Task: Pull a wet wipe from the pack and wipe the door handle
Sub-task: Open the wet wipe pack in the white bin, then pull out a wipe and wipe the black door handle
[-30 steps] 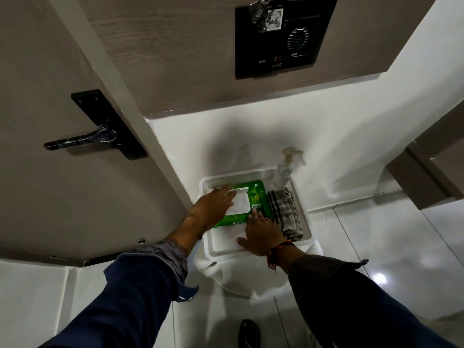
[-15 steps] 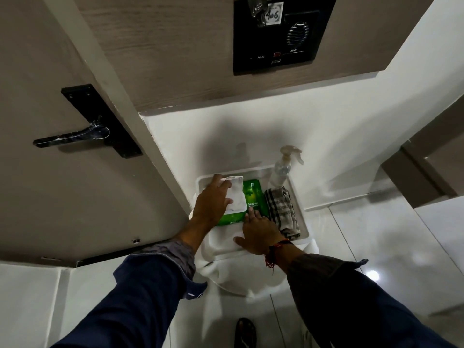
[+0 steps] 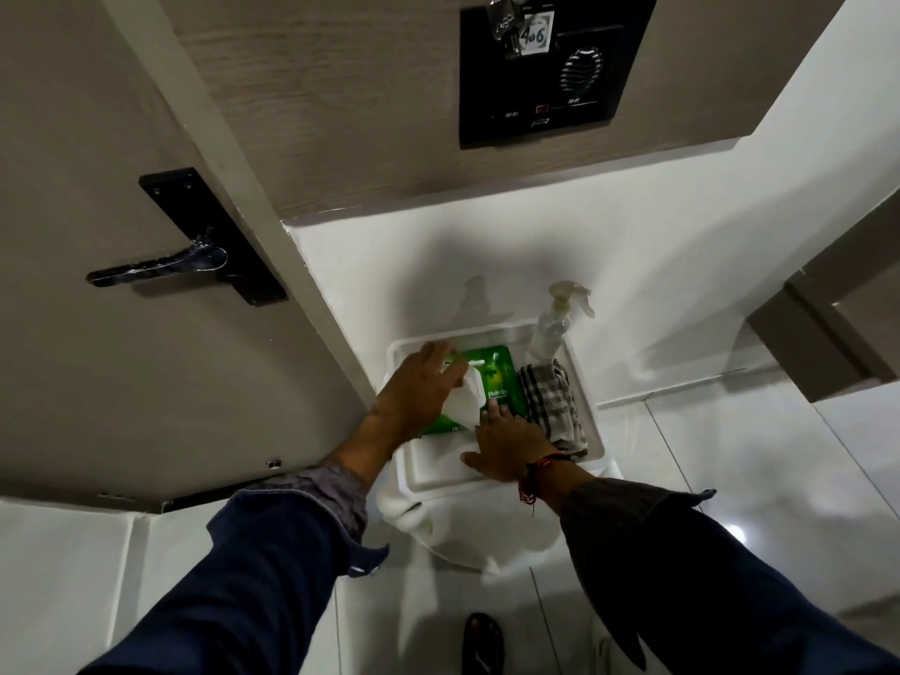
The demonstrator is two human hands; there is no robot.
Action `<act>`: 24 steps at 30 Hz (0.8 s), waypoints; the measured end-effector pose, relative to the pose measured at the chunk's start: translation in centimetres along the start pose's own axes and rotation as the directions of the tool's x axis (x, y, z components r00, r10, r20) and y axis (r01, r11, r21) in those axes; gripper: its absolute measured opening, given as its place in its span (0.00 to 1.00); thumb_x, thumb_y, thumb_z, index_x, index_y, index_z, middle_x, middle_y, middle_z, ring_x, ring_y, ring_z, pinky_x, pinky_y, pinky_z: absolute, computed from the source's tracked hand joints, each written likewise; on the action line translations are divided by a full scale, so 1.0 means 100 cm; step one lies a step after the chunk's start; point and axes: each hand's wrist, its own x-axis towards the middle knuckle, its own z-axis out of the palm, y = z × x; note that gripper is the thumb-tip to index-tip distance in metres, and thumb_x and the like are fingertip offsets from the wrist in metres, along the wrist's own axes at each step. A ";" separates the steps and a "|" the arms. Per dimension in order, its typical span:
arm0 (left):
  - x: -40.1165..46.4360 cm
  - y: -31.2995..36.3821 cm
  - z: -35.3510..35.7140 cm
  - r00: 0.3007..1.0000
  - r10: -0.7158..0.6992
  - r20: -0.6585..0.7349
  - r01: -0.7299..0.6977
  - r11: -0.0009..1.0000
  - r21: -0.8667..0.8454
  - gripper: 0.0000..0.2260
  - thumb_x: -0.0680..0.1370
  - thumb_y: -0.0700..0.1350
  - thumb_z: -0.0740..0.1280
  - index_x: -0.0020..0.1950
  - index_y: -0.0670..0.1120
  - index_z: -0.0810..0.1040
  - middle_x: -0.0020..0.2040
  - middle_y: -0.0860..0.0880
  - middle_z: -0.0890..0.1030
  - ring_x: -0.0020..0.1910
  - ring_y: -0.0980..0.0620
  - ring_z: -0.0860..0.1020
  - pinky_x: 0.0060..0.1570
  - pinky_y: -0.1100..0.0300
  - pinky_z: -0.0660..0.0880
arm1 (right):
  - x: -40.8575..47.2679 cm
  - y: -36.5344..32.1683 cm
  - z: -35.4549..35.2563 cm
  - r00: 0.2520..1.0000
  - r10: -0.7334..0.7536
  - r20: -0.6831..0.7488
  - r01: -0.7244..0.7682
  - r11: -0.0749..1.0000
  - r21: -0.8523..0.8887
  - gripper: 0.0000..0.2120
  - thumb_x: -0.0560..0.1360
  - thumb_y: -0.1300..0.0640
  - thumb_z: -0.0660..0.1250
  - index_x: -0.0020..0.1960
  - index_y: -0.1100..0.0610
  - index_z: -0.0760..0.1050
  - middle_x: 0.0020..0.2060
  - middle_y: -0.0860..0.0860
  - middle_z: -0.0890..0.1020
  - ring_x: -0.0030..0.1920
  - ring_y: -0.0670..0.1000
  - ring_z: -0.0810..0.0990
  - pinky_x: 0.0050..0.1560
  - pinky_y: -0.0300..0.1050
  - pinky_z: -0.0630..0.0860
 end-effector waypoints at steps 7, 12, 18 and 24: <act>-0.020 0.000 -0.001 0.969 0.058 0.241 -0.062 0.998 0.008 0.09 0.84 0.41 0.59 0.63 0.43 0.74 0.59 0.42 0.82 0.57 0.43 0.81 0.62 0.54 0.74 | -0.004 0.009 -0.014 0.998 -0.039 0.046 0.034 0.994 0.105 0.34 0.84 0.50 0.61 0.84 0.63 0.55 0.84 0.62 0.52 0.83 0.62 0.59 0.81 0.58 0.63; -0.027 0.009 0.007 0.933 0.078 0.352 -0.139 0.979 0.151 0.17 0.85 0.43 0.52 0.69 0.40 0.71 0.66 0.39 0.78 0.67 0.41 0.76 0.76 0.48 0.63 | -0.004 0.011 -0.014 0.998 0.024 -0.065 -0.007 0.968 0.250 0.30 0.83 0.58 0.63 0.81 0.63 0.58 0.76 0.62 0.71 0.69 0.61 0.78 0.68 0.53 0.77; -0.027 0.010 0.002 0.904 0.023 0.426 -0.098 0.983 0.155 0.20 0.83 0.38 0.56 0.75 0.36 0.61 0.71 0.37 0.73 0.69 0.42 0.75 0.79 0.45 0.58 | 0.002 0.003 -0.019 0.994 -0.022 -0.111 0.039 0.987 0.157 0.41 0.80 0.65 0.62 0.86 0.55 0.43 0.73 0.59 0.75 0.69 0.62 0.78 0.68 0.57 0.78; -0.026 0.002 -0.010 0.923 -0.088 0.374 0.163 0.971 -0.175 0.11 0.83 0.51 0.60 0.60 0.48 0.77 0.56 0.46 0.84 0.56 0.45 0.81 0.59 0.50 0.74 | 0.005 0.005 -0.035 0.999 0.012 -0.049 0.000 0.973 0.230 0.34 0.81 0.63 0.62 0.84 0.62 0.54 0.72 0.64 0.76 0.69 0.64 0.78 0.68 0.57 0.77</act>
